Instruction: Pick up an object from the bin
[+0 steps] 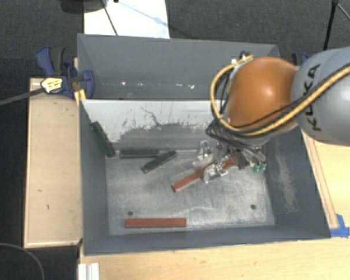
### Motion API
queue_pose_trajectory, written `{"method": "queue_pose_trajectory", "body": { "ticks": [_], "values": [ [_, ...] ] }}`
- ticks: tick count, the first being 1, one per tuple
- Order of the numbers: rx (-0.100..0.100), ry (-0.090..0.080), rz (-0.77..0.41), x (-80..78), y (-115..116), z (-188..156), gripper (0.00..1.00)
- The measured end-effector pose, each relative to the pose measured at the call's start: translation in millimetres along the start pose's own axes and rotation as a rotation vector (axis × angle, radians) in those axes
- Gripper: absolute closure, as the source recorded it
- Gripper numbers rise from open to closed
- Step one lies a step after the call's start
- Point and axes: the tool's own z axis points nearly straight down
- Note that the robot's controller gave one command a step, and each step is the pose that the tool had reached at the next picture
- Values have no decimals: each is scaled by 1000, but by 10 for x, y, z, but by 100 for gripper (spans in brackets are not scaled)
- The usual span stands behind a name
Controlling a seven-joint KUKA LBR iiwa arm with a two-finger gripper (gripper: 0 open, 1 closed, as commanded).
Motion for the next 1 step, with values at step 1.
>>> {"method": "queue_pose_trajectory", "body": {
  "ticks": [1],
  "values": [
    [0, 2, 2, 58, 15, -207, 100]
  ]
}}
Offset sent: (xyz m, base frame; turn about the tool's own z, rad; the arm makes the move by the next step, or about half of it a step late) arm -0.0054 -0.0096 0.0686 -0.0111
